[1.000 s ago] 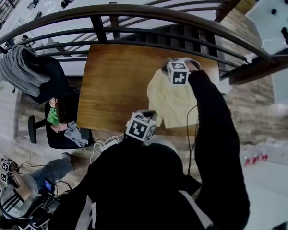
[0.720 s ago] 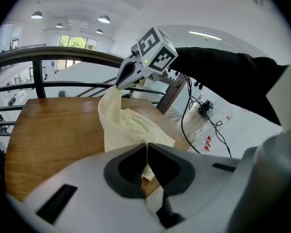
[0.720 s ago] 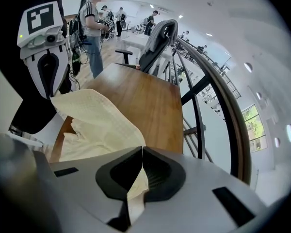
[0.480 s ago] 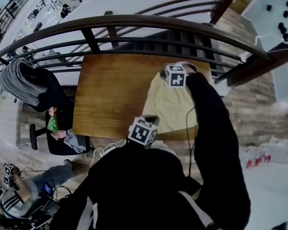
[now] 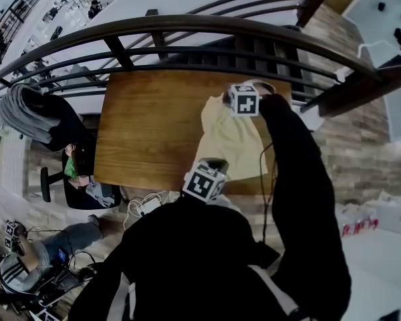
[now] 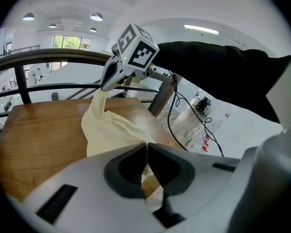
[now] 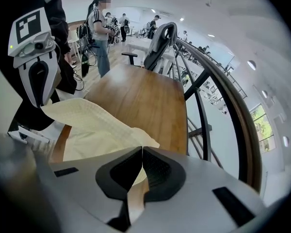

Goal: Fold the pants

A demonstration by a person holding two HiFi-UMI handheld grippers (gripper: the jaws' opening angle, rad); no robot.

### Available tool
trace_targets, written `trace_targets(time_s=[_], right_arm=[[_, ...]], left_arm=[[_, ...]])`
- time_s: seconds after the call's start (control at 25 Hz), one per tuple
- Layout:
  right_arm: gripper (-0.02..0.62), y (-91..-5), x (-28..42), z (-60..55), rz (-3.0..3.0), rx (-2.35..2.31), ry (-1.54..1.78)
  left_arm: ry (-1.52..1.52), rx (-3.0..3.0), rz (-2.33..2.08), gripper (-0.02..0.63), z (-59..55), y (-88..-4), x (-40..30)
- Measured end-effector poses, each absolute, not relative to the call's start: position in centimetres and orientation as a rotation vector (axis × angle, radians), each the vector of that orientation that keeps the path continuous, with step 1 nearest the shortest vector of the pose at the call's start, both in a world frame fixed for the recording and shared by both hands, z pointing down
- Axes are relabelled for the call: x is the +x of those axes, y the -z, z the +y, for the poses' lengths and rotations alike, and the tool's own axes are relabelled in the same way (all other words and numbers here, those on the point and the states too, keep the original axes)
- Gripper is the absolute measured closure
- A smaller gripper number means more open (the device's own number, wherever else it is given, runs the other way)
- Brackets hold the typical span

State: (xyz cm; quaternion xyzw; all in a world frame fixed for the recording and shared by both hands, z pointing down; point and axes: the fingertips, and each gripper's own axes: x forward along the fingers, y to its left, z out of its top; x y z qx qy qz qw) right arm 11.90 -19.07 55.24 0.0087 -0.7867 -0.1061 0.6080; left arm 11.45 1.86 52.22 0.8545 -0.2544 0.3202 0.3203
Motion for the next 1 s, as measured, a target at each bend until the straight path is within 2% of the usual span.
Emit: trace_targets(time_s=[1.0], right_arm=[[0.588,-61.5,19.9,-21.1,-1.849,0.019,0.290]], left_arm=[[-0.780,2.078,-0.584,0.592,2.9,-56.9,24.7]])
